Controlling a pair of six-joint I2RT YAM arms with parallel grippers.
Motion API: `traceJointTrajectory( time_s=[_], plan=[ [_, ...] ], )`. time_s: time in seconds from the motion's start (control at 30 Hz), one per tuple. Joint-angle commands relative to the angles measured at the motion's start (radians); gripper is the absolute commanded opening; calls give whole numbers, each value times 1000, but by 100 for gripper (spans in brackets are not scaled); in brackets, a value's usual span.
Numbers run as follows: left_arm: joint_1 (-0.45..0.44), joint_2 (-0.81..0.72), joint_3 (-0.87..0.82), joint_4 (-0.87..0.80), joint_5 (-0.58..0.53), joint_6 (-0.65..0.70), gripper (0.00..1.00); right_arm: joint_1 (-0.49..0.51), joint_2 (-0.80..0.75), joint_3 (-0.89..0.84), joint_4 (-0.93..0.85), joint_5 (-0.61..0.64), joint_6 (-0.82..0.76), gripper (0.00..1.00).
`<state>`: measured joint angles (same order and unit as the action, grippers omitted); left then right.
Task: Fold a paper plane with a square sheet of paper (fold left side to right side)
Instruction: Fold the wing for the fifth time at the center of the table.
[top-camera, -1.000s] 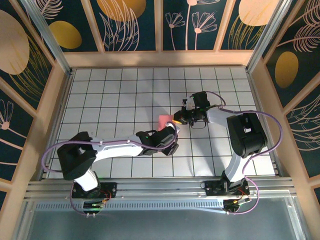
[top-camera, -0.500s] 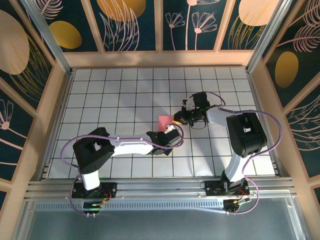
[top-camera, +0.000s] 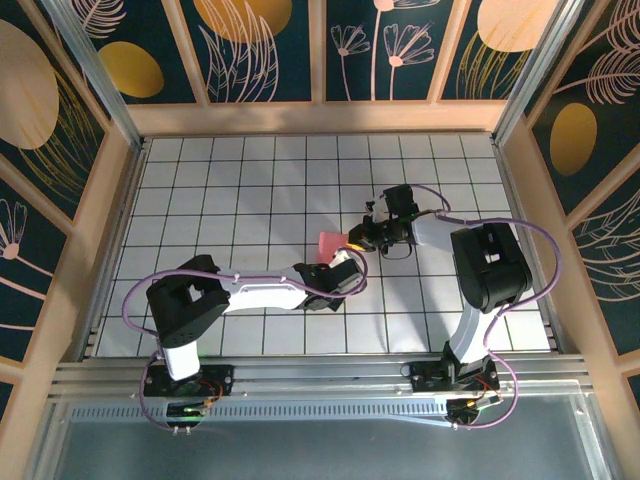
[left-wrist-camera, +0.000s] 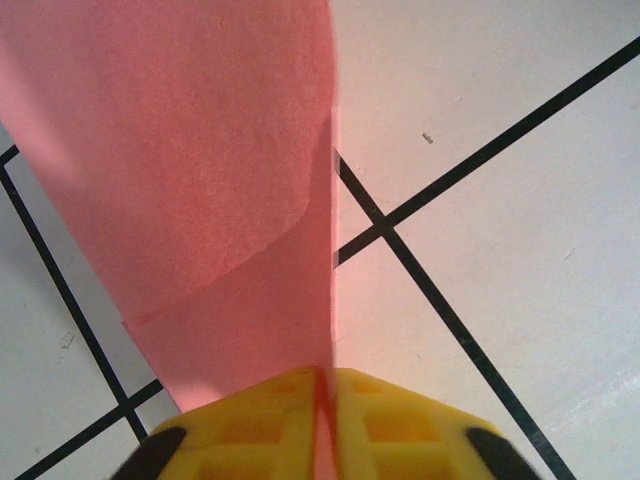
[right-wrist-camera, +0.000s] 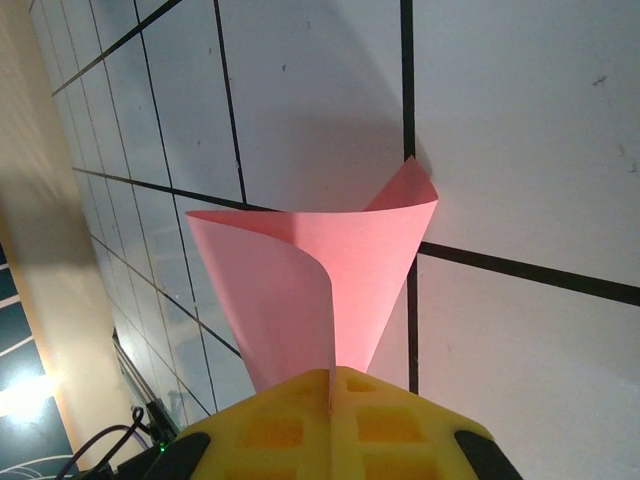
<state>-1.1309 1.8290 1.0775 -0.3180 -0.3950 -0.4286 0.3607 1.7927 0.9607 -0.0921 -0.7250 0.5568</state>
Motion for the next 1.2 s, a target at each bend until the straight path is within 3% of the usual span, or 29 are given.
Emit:
traceJointTrajectory(
  time_s=[0.0,0.13,0.33,0.57,0.93,1.17],
  plan=[
    [0,0,11,-6,-22,-16,6,-14,-21,19,-31,32,-15,5],
    [22,-44,-3,14,22,-21,0,-54,-109,-9,-29,98,-33,28],
    [117,-109,-32,83,289,-14,0,-153,-254,-69,-53,194,-92,42],
    [225,-67,-47,163,631,-60,0,-176,-362,-181,12,234,-138,45],
    [336,-10,-99,415,883,-309,0,-166,-407,-321,125,169,-121,46],
    [375,40,-203,681,1002,-505,0,-127,-409,-390,219,160,-70,45]
  ],
)
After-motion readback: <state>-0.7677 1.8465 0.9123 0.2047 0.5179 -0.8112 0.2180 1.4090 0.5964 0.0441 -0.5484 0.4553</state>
